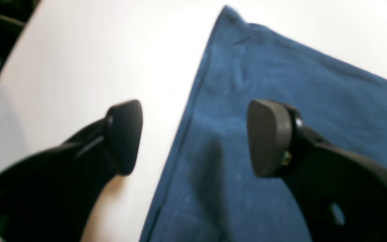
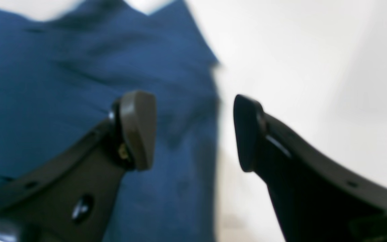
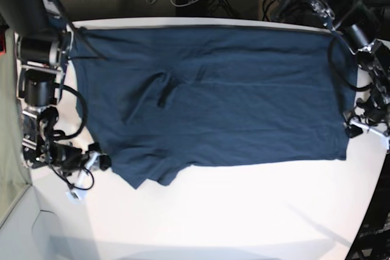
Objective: Layout the t-shirt on the table in an organized manner, then fold the t-shirt properly
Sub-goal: 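Release the shirt and move both grippers to the hem edge, then grasp the navy shirt's hem edge with both grippers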
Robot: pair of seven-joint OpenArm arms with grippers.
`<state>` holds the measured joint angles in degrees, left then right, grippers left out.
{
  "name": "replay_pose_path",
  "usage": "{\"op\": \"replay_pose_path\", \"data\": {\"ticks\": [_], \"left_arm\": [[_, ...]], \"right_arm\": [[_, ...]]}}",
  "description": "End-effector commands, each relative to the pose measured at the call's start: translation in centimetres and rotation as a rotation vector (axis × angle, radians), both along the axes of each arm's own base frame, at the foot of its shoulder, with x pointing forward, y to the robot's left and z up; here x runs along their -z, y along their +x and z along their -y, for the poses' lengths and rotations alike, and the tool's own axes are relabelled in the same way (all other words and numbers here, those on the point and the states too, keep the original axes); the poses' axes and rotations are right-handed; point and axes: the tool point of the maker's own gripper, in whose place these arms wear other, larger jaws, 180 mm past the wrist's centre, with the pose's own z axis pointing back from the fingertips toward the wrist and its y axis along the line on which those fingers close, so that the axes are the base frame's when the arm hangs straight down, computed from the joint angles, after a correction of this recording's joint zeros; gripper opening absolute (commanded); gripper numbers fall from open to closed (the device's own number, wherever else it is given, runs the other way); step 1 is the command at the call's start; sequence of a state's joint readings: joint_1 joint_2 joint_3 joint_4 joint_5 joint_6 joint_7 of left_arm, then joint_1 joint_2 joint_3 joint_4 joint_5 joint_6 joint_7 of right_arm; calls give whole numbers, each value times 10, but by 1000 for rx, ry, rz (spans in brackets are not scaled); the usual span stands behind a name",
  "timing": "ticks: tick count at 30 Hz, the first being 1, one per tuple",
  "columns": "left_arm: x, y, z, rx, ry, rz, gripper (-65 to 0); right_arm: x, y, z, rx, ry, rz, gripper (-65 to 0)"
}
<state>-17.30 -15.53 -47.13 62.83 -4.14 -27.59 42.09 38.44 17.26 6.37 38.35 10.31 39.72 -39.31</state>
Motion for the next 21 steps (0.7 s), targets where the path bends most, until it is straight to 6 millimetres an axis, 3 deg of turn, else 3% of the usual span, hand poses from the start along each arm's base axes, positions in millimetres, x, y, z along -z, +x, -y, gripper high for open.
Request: {"op": "replay_pose_path", "data": {"ticks": [1, 9, 21], "left_arm": [[-22, 13, -13, -17, 25, 67, -177], [-8, 23, -11, -24, -33, 61, -177], [-26, 36, -17, -28, -20, 99, -177]], "right_arm": [[-27, 23, 2, 9, 18, 90, -280], [-1, 12, 4, 13, -1, 89, -279], [37, -18, -10, 9, 34, 48, -298]]}}
